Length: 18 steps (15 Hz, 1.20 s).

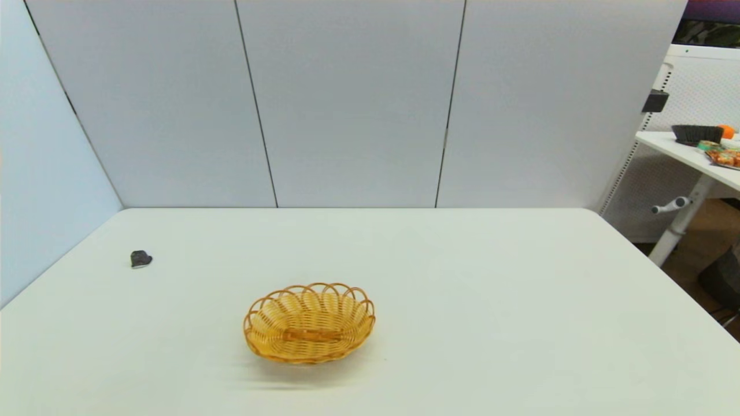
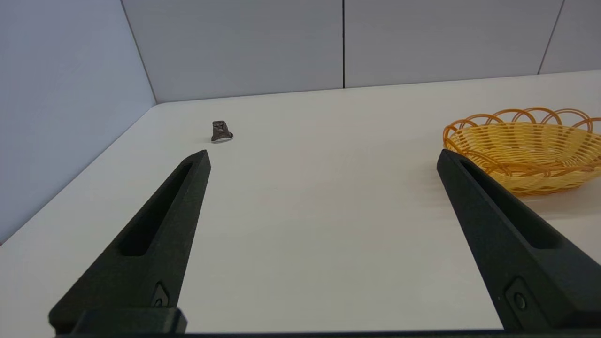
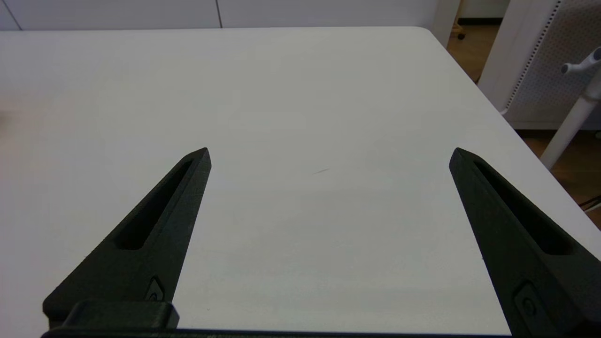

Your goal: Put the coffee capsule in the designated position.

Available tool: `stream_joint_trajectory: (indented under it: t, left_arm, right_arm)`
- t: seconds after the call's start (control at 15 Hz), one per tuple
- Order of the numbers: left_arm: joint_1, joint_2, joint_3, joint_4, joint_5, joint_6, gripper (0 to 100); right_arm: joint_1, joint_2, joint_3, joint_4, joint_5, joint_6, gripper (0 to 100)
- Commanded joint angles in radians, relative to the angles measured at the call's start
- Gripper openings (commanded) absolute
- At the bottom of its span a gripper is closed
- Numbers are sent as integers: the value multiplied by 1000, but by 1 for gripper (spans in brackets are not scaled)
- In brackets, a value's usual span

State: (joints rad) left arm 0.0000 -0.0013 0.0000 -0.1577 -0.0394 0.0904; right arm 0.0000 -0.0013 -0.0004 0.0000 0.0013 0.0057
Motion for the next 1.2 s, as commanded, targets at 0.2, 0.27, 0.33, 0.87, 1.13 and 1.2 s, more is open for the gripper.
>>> stream_joint_trajectory:
  t: [0.2, 0.27, 0.33, 0.87, 1.13, 1.2]
  left_arm:
    - [0, 1, 66, -2, -1, 0, 100]
    - [0, 1, 66, 0, -1, 0, 100]
    - [0, 1, 66, 0, -1, 0, 100]
    - [0, 14, 64, 4, -4, 17, 100]
    - [2, 44, 64, -2, -2, 55, 100]
    - [0, 69, 51, -5, 3, 61, 100]
  right_arm:
    - [0, 1, 0, 0, 0, 0, 100]
    - [0, 1, 0, 0, 0, 0, 100]
    - [0, 1, 0, 0, 0, 0, 100]
    - [0, 1, 0, 0, 0, 0, 100]
    - [0, 1, 0, 0, 0, 0, 100]
    - [0, 1, 0, 0, 0, 0, 100]
